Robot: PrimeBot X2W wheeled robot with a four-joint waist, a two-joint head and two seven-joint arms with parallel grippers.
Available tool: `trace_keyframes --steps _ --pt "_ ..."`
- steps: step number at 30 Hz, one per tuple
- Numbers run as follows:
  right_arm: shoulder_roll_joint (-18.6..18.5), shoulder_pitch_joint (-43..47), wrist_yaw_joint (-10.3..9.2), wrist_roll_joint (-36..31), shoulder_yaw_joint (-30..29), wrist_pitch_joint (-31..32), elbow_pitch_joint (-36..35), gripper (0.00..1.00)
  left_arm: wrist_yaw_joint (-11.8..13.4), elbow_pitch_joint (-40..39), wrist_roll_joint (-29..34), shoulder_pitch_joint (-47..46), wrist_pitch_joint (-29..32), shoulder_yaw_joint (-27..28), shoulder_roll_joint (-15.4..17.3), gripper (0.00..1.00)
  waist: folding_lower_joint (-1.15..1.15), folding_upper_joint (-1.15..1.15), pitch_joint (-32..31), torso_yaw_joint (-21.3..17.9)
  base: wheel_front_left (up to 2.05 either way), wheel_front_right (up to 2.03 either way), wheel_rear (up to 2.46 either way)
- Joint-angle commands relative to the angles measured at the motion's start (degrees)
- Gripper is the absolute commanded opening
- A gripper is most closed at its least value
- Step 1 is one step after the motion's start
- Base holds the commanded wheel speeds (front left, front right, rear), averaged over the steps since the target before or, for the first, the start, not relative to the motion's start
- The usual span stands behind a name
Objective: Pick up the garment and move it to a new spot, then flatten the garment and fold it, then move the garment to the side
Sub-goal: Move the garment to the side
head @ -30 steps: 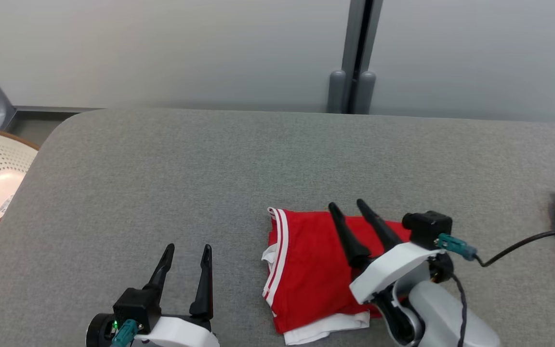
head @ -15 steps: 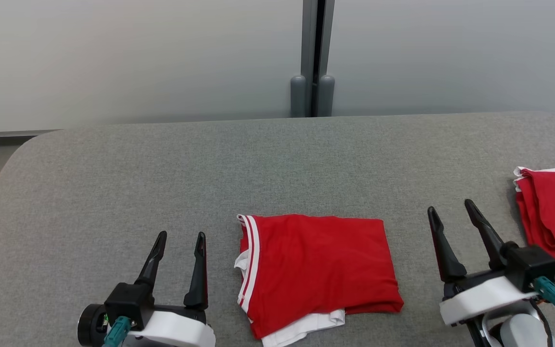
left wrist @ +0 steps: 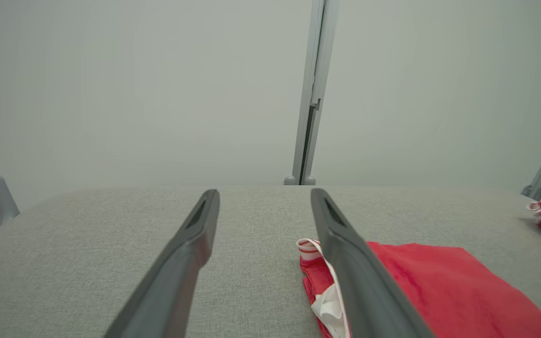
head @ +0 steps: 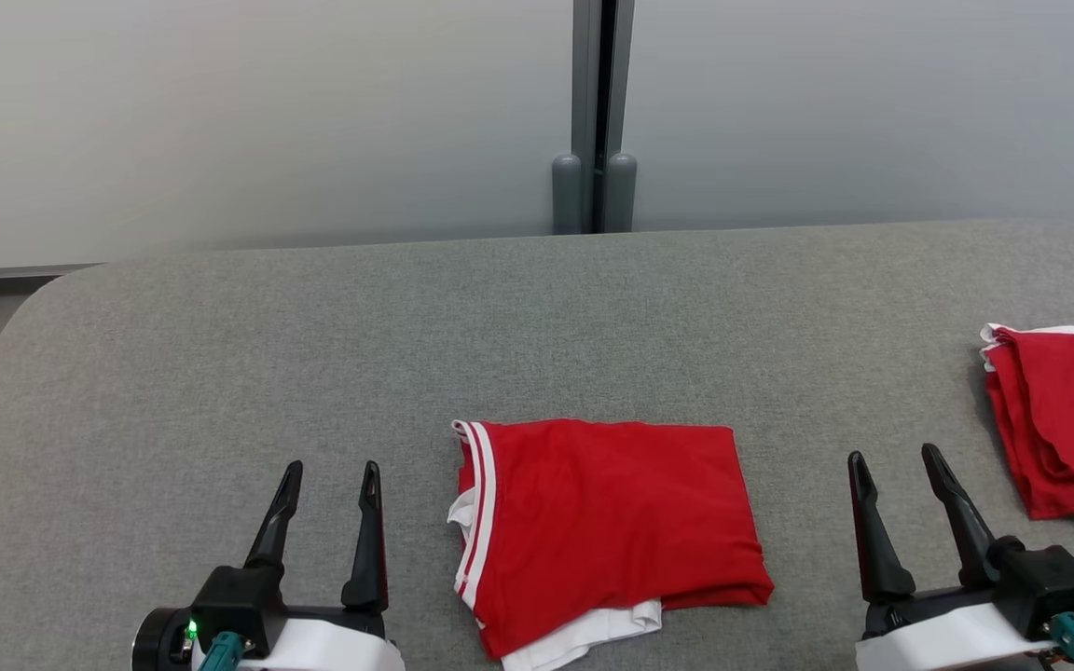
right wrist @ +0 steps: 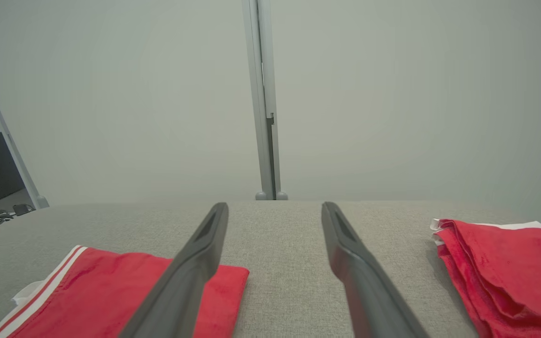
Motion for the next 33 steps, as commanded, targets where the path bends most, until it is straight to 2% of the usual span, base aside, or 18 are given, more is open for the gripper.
trace_keyframes --steps 1,9,15,32,33 --pt "0.01 0.42 -0.01 -0.53 -0.13 -0.04 -0.25 1.00 0.27 -0.22 -0.02 0.59 -0.22 0.31 0.24 1.00 0.00 0.00 -0.06 0.06 0.00 0.00 0.00" --pt "0.43 0.19 -0.01 0.10 0.60 -0.03 0.68 1.00 -0.51 -0.17 0.44 0.37 -0.22 -0.28 0.24 1.00 0.00 0.00 -0.11 0.67 0.00 0.00 0.00" --pt "0.80 -1.05 -0.01 1.83 2.45 0.91 4.17 1.00 -0.78 0.31 0.41 -0.64 -0.22 -1.41 0.25 1.00 0.00 0.00 1.88 1.76 0.00 0.00 0.00" --pt "1.96 -11.62 -0.01 13.98 8.15 2.33 26.41 1.00 -1.43 1.53 0.78 -4.43 -0.22 -3.61 0.23 1.00 0.00 0.00 6.97 5.78 0.00 0.00 0.00" --pt "1.97 -12.08 -0.01 14.70 8.99 2.43 27.42 0.95 -1.43 1.45 0.91 -4.50 -0.22 -3.61 0.23 1.00 0.00 0.00 7.00 5.83 0.00 0.00 0.00"
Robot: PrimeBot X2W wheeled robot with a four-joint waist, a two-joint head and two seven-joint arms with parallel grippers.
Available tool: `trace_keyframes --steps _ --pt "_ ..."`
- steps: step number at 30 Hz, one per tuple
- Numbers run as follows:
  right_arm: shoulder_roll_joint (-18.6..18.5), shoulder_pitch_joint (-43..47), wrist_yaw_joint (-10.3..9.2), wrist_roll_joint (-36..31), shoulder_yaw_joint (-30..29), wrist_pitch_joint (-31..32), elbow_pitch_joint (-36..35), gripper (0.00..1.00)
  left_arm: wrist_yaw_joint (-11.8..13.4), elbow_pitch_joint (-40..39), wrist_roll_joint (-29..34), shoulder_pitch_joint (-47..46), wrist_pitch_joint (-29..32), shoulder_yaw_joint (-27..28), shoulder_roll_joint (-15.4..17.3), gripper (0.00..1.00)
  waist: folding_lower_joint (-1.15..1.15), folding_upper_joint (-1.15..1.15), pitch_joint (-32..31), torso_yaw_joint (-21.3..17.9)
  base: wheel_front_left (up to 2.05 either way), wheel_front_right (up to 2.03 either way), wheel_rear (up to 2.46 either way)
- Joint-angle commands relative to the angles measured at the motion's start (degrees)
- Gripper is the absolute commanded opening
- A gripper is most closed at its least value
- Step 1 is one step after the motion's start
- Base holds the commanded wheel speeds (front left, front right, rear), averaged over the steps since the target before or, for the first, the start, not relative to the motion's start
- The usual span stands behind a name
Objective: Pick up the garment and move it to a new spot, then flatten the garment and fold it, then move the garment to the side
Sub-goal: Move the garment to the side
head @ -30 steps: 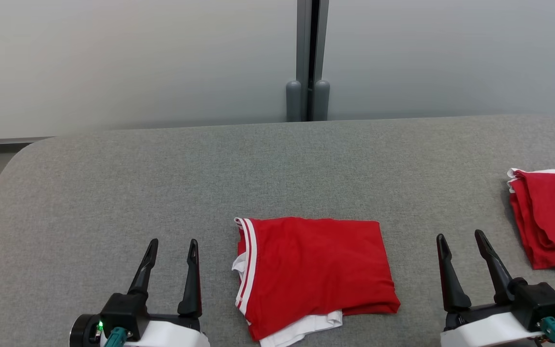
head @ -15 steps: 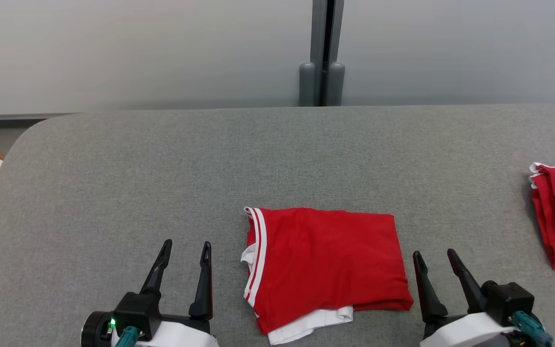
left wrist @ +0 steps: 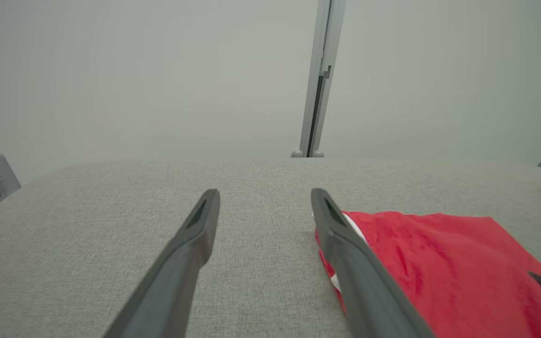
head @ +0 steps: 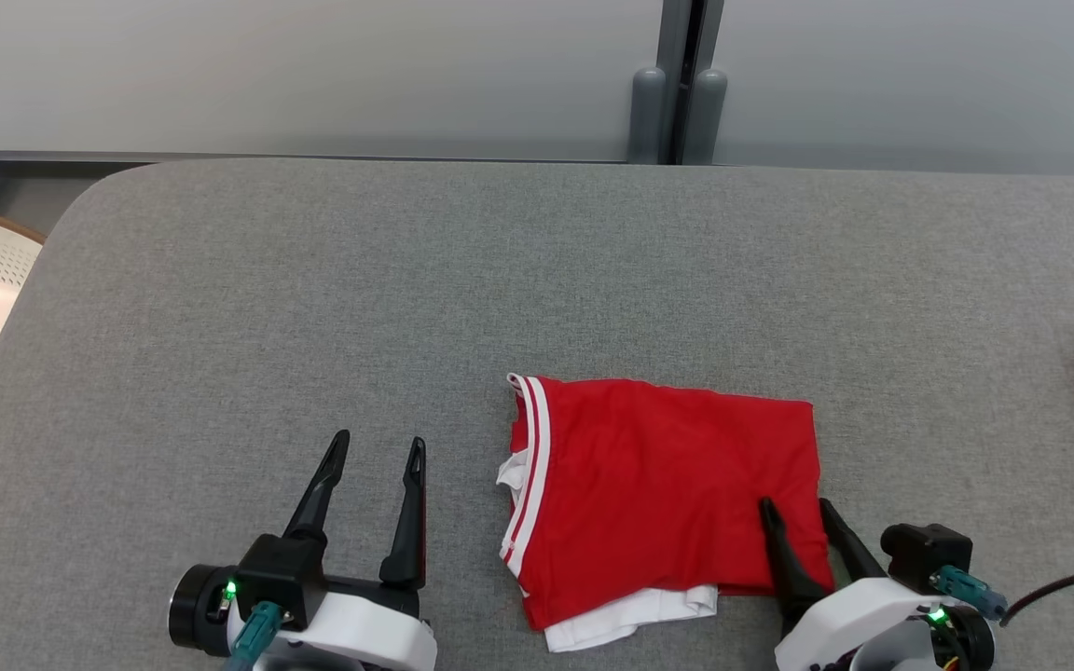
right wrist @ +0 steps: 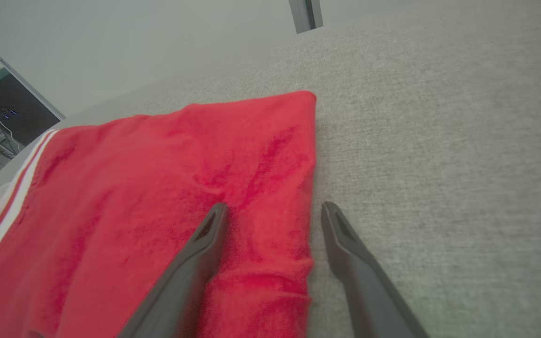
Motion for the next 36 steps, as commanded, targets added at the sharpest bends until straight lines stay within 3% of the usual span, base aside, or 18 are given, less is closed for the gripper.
trace_keyframes --steps 1,5,9,18,28,36 --pt "-0.07 -1.11 -0.01 0.71 1.06 -0.21 1.37 0.00 -0.13 -0.24 0.55 -0.72 -0.22 0.10 0.20 1.00 0.00 0.00 0.01 0.04 0.00 0.00 0.00" --pt "-0.10 -3.06 -0.01 -0.17 2.38 -1.61 3.40 0.00 0.04 -1.00 0.58 -0.80 -0.22 0.45 0.19 1.00 0.00 0.00 -0.28 -0.98 0.00 0.00 0.00" --pt "-2.89 -5.12 -0.03 -5.40 2.27 -2.45 2.59 0.00 -0.22 -2.12 0.40 -0.78 -0.22 0.10 0.19 1.00 0.00 0.00 -0.51 -3.41 0.00 0.00 0.00" --pt "-13.81 -10.35 -0.06 -16.75 5.62 -2.61 -7.38 0.00 -0.32 -5.28 1.03 -3.30 -0.11 -1.91 0.20 1.00 0.00 0.00 1.80 -12.85 0.00 0.00 0.00" --pt "-27.27 -21.64 -0.06 -11.18 9.65 -1.90 -10.23 0.00 -2.96 -6.04 5.42 -10.78 -0.11 -4.60 0.23 1.00 0.00 0.00 11.83 -21.69 0.00 0.00 0.00" --pt "-32.02 -28.59 -0.06 -8.15 4.33 -2.43 -3.51 0.00 -5.10 -5.00 8.34 -15.18 -0.11 -3.92 0.78 1.00 0.00 0.00 18.87 -24.40 0.00 0.00 0.00"
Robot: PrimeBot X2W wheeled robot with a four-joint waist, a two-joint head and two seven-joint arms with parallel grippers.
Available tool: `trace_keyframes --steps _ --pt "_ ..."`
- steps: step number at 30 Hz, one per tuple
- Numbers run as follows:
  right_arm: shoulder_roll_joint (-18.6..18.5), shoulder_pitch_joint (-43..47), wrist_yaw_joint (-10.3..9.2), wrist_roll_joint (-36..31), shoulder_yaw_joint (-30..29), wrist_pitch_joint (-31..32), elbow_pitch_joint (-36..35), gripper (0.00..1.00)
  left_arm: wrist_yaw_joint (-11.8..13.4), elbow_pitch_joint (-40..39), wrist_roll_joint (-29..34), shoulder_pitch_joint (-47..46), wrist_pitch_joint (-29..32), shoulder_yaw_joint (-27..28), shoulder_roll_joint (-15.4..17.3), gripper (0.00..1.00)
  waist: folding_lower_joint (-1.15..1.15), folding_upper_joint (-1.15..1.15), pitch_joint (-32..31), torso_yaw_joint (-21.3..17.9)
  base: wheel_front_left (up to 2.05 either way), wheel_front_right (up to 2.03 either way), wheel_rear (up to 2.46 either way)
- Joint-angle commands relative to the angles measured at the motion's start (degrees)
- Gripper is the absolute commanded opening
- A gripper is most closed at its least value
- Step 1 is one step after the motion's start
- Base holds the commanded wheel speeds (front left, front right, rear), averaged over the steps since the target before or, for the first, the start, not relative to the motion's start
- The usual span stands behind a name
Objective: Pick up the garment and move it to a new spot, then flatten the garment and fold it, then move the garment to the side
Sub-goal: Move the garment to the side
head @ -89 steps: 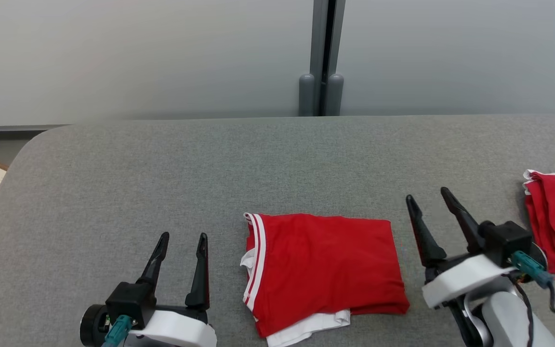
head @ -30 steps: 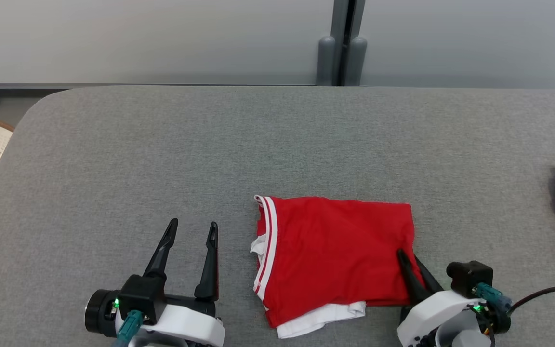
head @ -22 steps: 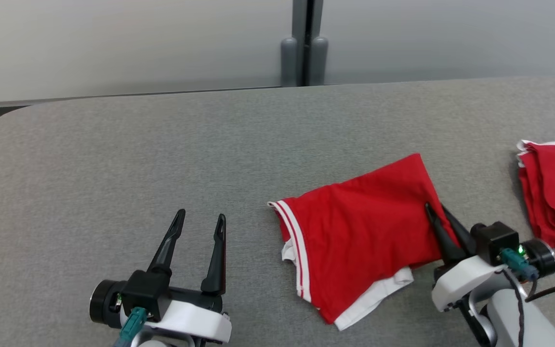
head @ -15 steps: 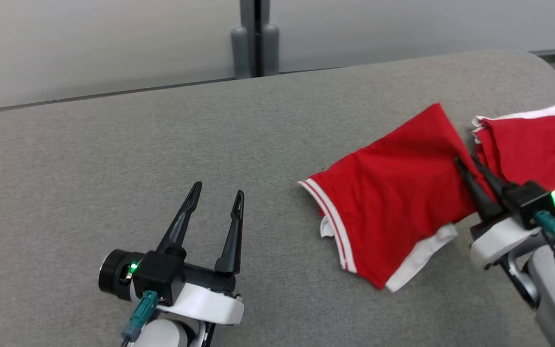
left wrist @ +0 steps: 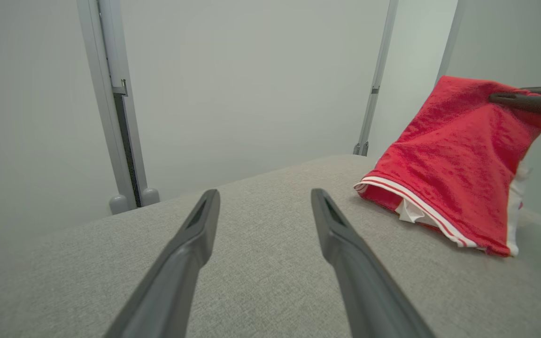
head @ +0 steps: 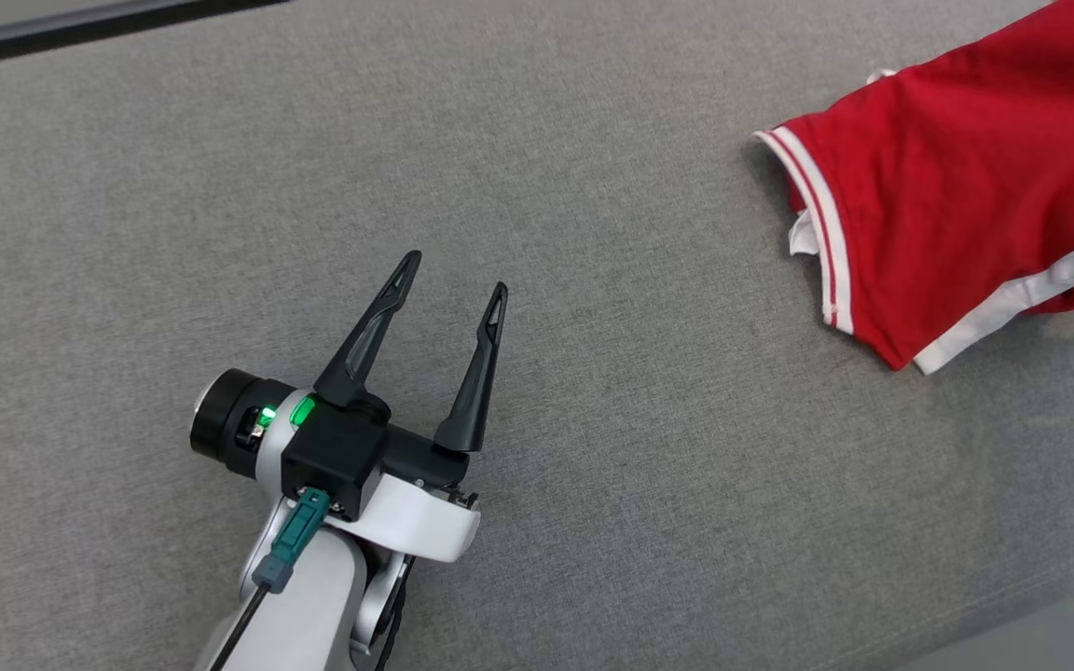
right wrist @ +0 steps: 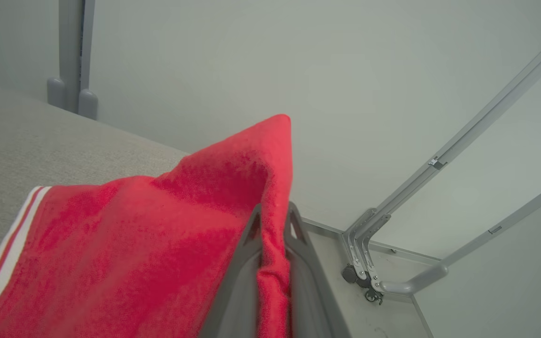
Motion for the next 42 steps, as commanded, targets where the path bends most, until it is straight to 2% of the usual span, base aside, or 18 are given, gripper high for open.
trace_keyframes --steps 1,9,10,11,12,18,22,35,37,38,42 --pt "-0.45 -1.39 -0.13 0.71 -1.92 -0.43 2.47 0.00 -0.50 0.24 0.82 -1.45 0.02 0.16 0.41 1.00 0.00 0.00 3.74 -2.16 0.00 0.00 0.00" --pt "0.63 -4.42 -0.13 0.29 -7.47 -0.57 11.84 0.00 -1.43 0.07 1.84 -2.97 0.02 0.00 0.40 1.00 0.00 0.00 6.04 -0.85 0.00 0.00 0.00" --pt "0.94 -4.66 -0.13 0.25 -8.07 -0.58 12.41 0.05 -1.41 0.10 1.92 -3.03 0.02 0.10 0.44 1.00 0.00 0.00 6.08 -0.65 0.00 0.00 0.00" --pt "1.24 -4.80 -0.13 0.05 -8.82 -0.58 12.94 0.41 -1.38 0.14 1.99 -3.13 0.03 0.23 0.47 1.00 0.00 0.00 6.04 -0.45 0.00 0.00 0.00" --pt "1.66 -4.79 -0.13 -0.07 -9.38 -0.57 13.31 1.00 -1.39 0.14 1.97 -3.20 0.02 0.36 0.44 1.00 0.00 0.00 5.92 -0.24 0.00 0.00 0.00" --pt "3.40 -3.87 -0.13 -1.99 -10.44 -0.56 15.16 1.00 -1.00 -0.03 1.35 -2.35 0.02 0.82 0.32 1.00 0.00 0.00 3.76 0.99 0.00 0.00 0.00" --pt "4.95 -2.83 -0.13 -2.96 -10.49 -0.56 13.08 1.00 -0.38 -0.28 0.22 -0.86 0.02 1.05 0.13 1.00 0.00 0.00 0.50 2.16 0.00 0.00 0.00" --pt "12.26 8.53 -0.13 0.99 -9.01 -0.45 -6.29 1.00 2.80 -0.49 -3.24 5.69 0.02 4.83 -0.13 1.00 0.00 0.00 -12.69 10.16 0.00 0.00 0.00" --pt "13.87 10.94 -0.13 1.68 -9.45 -0.44 -8.81 1.00 2.86 -0.40 -3.64 6.73 0.03 5.46 -0.17 1.00 0.00 0.00 -14.21 11.60 0.00 0.00 0.00" --pt "16.06 14.56 -0.13 1.94 -9.57 -0.45 -11.96 1.00 3.37 0.13 -4.25 8.64 0.02 6.24 -0.17 1.00 0.00 0.00 -16.11 13.43 0.00 0.00 0.00" --pt "19.50 19.55 -0.13 1.54 -10.23 -0.44 -15.05 1.00 3.98 1.26 -4.92 11.39 0.03 7.32 -0.18 1.00 0.00 0.00 -18.45 15.16 0.00 0.00 0.00"
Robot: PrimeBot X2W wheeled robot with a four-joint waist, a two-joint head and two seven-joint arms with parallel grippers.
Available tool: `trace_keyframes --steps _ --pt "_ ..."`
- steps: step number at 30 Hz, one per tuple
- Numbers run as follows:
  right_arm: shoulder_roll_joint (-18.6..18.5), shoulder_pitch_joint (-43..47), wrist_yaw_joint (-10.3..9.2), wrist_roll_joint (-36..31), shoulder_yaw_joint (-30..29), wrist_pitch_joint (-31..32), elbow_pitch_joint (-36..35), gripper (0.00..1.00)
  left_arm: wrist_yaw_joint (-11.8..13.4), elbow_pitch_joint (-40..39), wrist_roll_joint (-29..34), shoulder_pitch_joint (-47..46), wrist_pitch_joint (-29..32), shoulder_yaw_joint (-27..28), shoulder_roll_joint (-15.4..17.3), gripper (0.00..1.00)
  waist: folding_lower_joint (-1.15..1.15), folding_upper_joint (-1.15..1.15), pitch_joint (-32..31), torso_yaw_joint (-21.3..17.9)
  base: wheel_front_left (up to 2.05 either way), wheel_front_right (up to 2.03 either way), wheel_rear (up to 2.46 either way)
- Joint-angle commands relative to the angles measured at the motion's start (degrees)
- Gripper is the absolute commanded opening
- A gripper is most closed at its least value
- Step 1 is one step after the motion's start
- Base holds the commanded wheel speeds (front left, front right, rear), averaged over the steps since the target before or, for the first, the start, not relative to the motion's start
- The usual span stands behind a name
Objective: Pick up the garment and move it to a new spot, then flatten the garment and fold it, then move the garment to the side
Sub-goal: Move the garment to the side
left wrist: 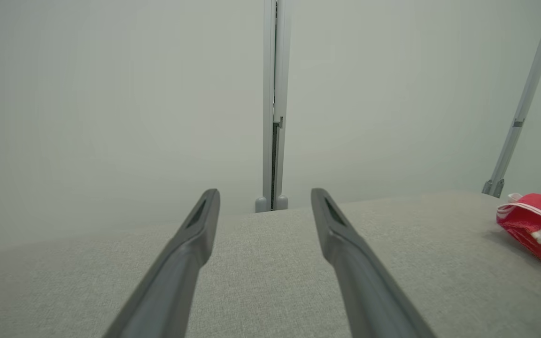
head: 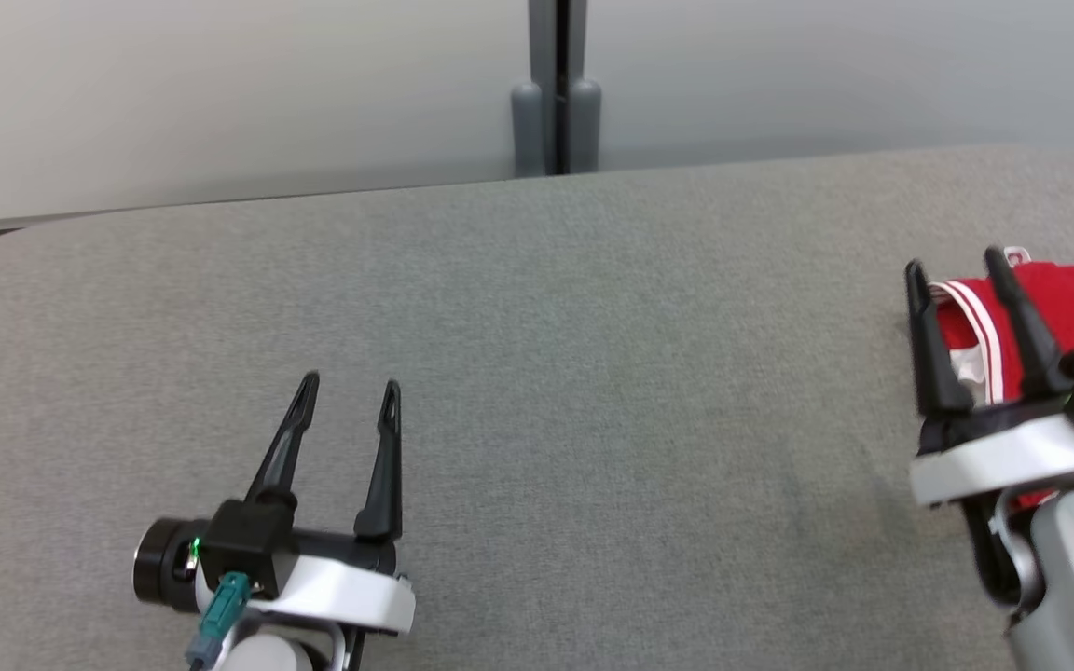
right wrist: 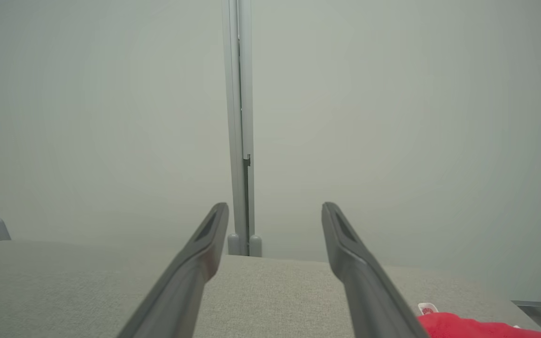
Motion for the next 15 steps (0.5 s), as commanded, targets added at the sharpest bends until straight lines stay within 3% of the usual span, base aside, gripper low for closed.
trace_keyframes --steps 1,8,15 --pt "1.04 2.48 -0.13 -0.50 -0.18 -0.03 -0.92 1.00 0.44 0.79 -0.21 1.47 0.03 0.45 0.14 1.00 0.00 0.00 -2.70 2.37 0.00 0.00 0.00" --pt "8.06 11.30 -0.12 -1.60 -2.05 -0.03 -3.62 1.00 -0.02 5.12 -0.83 5.63 0.03 1.21 0.14 1.00 0.00 0.00 -5.55 3.72 0.00 0.00 0.00" --pt "11.16 16.49 -0.12 -4.14 -2.25 -0.02 -4.82 1.00 0.36 7.34 -0.80 6.80 0.03 1.90 0.15 1.00 0.00 0.00 -6.28 3.68 0.00 0.00 0.00"
